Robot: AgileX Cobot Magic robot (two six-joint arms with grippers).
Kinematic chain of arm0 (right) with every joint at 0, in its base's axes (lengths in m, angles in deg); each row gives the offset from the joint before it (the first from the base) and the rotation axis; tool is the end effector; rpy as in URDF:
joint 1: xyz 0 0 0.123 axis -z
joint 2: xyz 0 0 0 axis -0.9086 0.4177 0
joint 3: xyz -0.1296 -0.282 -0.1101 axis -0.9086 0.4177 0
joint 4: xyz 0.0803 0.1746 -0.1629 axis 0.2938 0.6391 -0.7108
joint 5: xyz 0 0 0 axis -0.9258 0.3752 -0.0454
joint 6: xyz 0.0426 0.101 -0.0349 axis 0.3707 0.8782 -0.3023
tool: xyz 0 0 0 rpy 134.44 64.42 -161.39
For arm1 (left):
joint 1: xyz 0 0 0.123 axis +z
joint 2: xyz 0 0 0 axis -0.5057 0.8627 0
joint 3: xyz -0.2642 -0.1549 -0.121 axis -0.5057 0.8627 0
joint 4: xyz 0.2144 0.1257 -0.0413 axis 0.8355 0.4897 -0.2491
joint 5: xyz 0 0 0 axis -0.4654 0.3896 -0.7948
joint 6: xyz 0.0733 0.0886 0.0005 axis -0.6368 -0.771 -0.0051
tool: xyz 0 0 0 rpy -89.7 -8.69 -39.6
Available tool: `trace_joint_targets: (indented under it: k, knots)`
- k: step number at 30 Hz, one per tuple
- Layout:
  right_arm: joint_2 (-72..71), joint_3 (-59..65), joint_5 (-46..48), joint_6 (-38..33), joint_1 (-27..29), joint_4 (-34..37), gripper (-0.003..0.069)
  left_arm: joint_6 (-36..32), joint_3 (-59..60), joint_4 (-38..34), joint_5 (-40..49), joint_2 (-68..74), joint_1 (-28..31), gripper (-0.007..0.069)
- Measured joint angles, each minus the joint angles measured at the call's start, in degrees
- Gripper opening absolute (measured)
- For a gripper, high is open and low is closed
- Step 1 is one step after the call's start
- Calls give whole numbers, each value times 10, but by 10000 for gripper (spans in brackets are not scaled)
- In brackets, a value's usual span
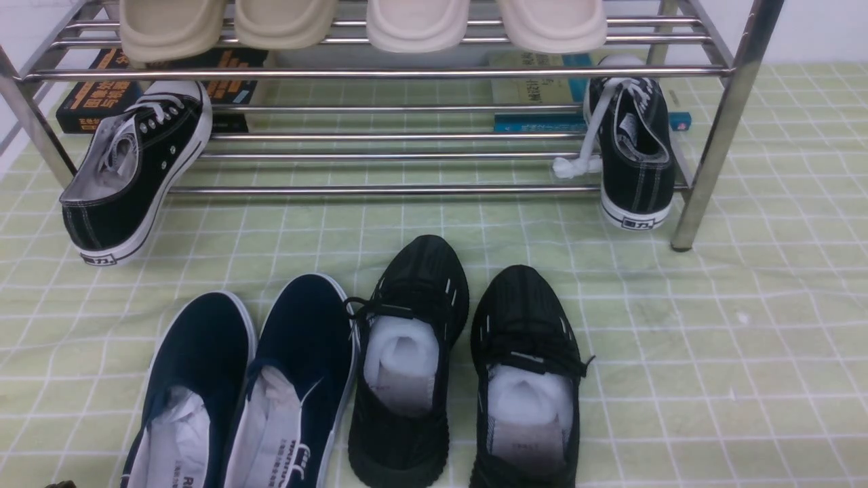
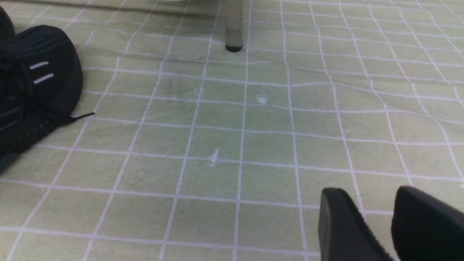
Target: Take the shoes off the shelf with your hand from the green coffee tablecloth.
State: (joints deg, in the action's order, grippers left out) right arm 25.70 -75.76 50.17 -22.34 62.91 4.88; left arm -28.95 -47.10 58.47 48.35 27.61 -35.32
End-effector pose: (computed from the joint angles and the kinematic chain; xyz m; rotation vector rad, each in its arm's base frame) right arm 0.0304 0.0022 0.1661 -0.0390 1.8788 0.0404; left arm 0.0297 0.0001 0.1650 -0.1668 1.8920 -0.2039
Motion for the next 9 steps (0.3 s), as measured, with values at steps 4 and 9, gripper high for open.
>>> trace_joint_targets:
  k: [4,9]
  knots:
    - [0,0,0,0,0,0,237,0,0,0,0,0,0,89]
    - [0,0,0,0,0,0,238,0,0,0,0,0,0,90]
